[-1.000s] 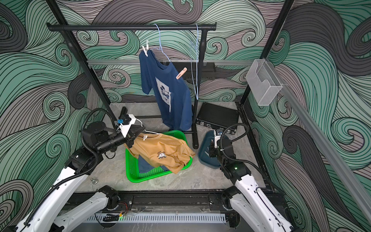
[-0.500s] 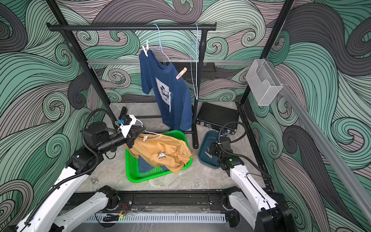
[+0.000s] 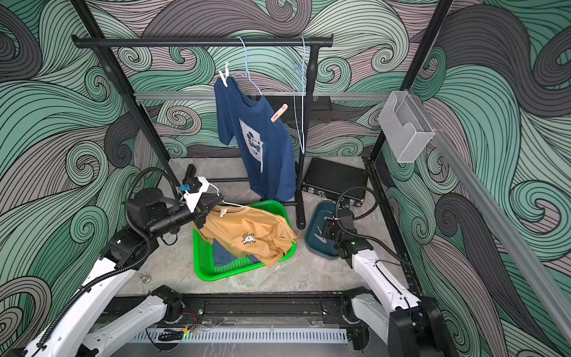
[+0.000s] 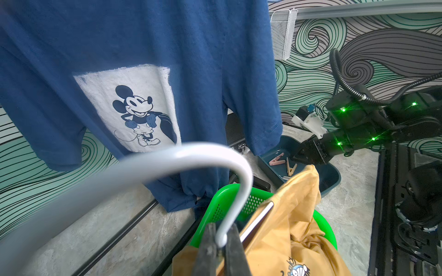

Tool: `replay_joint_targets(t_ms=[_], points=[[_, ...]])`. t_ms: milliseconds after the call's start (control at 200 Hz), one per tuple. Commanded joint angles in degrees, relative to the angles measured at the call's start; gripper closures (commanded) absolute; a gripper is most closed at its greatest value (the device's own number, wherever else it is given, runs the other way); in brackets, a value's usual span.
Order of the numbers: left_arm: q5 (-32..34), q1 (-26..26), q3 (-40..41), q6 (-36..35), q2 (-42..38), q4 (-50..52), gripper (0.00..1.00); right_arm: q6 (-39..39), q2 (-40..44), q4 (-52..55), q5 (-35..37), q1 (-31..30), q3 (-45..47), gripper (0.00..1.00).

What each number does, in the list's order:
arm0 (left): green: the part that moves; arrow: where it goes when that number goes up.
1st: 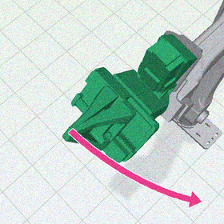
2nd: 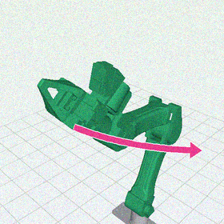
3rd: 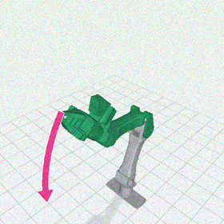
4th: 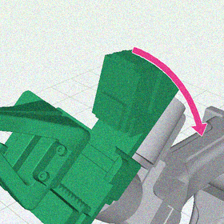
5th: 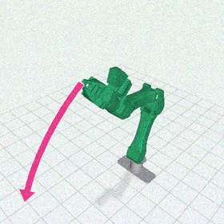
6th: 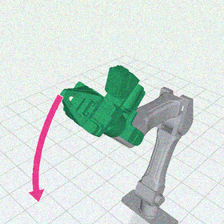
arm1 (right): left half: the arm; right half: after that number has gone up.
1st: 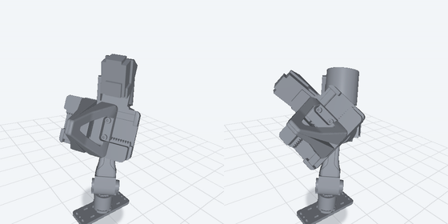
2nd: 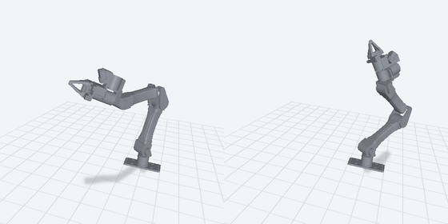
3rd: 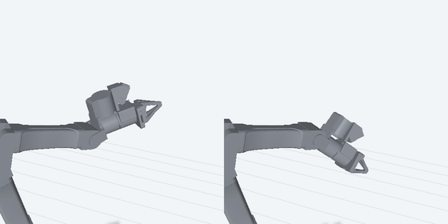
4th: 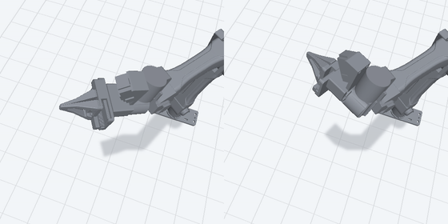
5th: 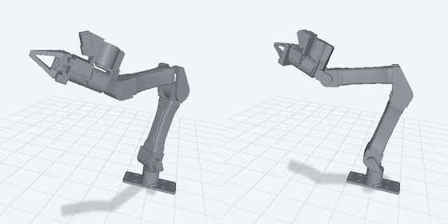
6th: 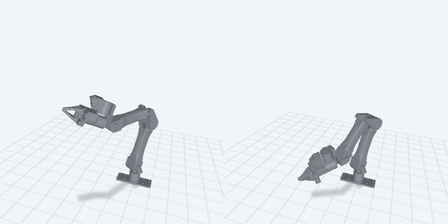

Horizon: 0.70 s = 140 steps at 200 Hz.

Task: Remove the clothespins securing t-shirts to the hanger
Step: Place the clothespin in the storage box, then adjust the hanger.

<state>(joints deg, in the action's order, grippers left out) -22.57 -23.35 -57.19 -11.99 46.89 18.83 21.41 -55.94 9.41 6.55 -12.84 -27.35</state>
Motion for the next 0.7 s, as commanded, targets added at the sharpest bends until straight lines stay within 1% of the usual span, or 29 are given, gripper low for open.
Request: replay_joint_targets(t_ms=[0, 160, 225, 300, 425, 505, 605, 695], points=[[-0.62, 0.25, -0.27, 0.51, -0.87, -1.17, 1.0, -5.44, 6.0, 3.06, -0.99, 0.36, -2.82, 0.51], [-0.9, 0.26, -0.06, 0.47, -0.82, -1.59, 1.0, -14.59, 20.25, 7.82, -4.72, 0.21, -5.54, 0.46], [-1.16, 0.27, -0.03, 0.64, -0.79, -1.87, 1.0, -17.36, 24.83, 9.18, -7.71, 0.18, -7.55, 0.44], [-1.47, 0.24, 0.0, 0.82, -0.54, -2.15, 1.0, -19.78, 27.29, 10.59, -13.3, 0.12, -10.86, 0.43], [-2.05, 0.24, 0.3, 0.96, -0.49, -2.65, 1.0, -20.71, 26.15, 10.89, -25.07, -0.81, -17.05, 0.42], [-2.35, 0.25, 0.5, 0.92, -0.47, -2.92, 1.0, -20.69, 23.45, 10.89, -30.57, -3.13, -21.22, 0.44], [-2.6, 0.21, 0.59, 0.62, -0.43, -2.92, 1.0, -22.11, 19.86, 12.92, -33.01, -9.66, -25.74, 0.44], [-2.81, 0.24, 0.76, 0.72, -0.49, -2.84, 1.0, -23.25, 16.21, 12.94, -30.09, -18.13, -29.36, 0.45]])
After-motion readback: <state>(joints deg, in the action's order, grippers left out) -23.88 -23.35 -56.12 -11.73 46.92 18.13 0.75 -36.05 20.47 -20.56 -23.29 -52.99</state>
